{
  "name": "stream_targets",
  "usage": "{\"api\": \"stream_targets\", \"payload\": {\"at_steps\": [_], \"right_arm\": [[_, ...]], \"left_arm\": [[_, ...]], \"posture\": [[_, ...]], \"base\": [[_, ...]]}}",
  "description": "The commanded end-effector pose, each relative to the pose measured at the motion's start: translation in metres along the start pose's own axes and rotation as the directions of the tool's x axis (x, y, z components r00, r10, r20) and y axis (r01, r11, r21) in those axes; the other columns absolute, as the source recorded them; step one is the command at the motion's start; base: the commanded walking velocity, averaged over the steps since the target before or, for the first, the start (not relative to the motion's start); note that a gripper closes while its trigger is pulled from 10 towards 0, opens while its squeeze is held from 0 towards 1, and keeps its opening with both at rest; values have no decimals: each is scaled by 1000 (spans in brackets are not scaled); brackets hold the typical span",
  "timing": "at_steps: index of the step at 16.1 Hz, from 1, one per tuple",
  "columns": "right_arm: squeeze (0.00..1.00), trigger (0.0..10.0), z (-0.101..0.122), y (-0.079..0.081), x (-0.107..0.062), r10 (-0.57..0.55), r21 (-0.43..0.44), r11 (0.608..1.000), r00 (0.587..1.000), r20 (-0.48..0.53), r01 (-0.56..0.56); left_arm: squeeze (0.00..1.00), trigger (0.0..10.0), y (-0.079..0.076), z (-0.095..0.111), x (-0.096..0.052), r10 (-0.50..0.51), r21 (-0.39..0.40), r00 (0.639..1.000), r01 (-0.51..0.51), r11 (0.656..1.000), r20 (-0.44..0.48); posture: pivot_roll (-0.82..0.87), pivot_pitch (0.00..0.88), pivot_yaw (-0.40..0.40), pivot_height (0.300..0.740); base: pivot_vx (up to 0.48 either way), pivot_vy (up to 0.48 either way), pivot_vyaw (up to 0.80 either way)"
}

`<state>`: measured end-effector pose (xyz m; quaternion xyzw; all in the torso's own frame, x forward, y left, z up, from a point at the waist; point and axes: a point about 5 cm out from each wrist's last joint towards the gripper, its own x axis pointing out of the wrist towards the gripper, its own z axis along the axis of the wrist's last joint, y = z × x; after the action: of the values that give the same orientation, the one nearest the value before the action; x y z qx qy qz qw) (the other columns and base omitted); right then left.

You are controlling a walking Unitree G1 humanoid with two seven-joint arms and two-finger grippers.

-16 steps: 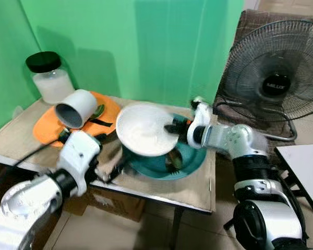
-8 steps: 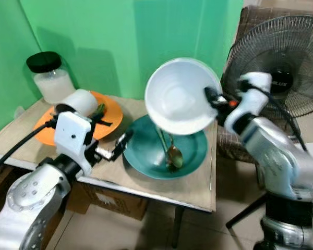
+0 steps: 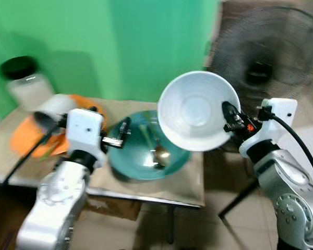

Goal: Setting the table

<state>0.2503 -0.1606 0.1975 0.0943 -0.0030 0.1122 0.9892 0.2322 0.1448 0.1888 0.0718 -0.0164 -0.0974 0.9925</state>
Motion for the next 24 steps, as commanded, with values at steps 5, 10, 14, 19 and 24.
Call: {"api": "stream_targets", "payload": {"at_steps": [5,10,14,19,24], "right_arm": [[0,10000,7,18,-1,26,-38,999,999,41,-25],[0,10000,7,15,1,5,13,1000,999,45,-6],[0,10000,3,11,0,-39,-24,999,999,31,39],[0,10000,1,9,0,-57,-35,998,998,6,57],[0,10000,-3,10,1,-61,-28,998,997,-42,59]], "left_arm": [[0,10000,5,-3,-11,97,-54,995,-99,994,-33],[0,10000,13,4,-8,161,-15,987,-160,987,27],[0,10000,11,3,-8,124,-22,992,-124,992,10],[0,10000,9,4,-9,95,-18,995,-95,995,22],[0,10000,9,3,-13,77,-19,997,-77,997,4]], "posture": [[7,0,-6,740],[7,0,2,740],[1,0,12,740],[3,0,16,740],[0,0,22,740]], "base": [[0,0,-800],[0,0,-800],[0,0,-800],[0,0,-800],[0,0,-800]]}}
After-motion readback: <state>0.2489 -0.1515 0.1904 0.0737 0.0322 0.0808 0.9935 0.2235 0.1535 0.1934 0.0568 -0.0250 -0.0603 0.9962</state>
